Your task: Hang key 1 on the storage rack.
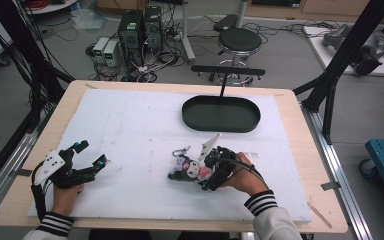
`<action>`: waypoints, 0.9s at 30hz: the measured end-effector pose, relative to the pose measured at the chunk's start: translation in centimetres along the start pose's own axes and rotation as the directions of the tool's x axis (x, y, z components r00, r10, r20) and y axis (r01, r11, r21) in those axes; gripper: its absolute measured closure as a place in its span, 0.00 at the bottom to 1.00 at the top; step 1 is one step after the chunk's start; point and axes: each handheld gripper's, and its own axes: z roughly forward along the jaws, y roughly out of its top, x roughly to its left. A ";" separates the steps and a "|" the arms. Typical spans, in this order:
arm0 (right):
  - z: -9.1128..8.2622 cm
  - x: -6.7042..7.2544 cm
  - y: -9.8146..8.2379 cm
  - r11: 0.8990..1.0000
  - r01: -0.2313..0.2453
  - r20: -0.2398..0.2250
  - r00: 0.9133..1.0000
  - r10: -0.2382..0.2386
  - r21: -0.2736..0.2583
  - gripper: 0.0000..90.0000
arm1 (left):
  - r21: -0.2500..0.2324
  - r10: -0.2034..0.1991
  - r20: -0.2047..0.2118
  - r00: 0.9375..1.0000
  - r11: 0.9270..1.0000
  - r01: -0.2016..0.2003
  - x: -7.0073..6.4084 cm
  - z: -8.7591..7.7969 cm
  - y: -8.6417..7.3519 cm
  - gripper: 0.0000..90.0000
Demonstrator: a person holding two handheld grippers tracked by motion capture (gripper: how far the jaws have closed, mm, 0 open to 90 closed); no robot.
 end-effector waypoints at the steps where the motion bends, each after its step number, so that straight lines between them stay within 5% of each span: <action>1: 0.0 0.0 0.0 1.000 0.000 0.000 1.000 0.000 0.000 0.21 | 0.000 0.000 0.000 1.000 1.000 0.000 0.0 0.0 0.0 0.17; 13: 0.7 -0.2 0.3 0.998 -0.001 -0.033 0.999 0.003 0.059 0.31 | 0.000 -0.002 0.001 1.000 1.000 0.002 0.0 0.0 0.0 0.17; 18: 0.9 -0.4 0.5 0.996 0.005 -0.054 0.999 -0.001 0.087 0.50 | 0.001 -0.002 0.001 1.000 1.000 0.002 0.0 0.0 0.0 0.17; 27: 0.8 -0.4 0.6 0.995 -0.006 -0.053 0.999 0.011 0.095 0.58 | -0.001 -0.003 -0.001 1.000 1.000 0.003 0.0 0.0 0.0 0.17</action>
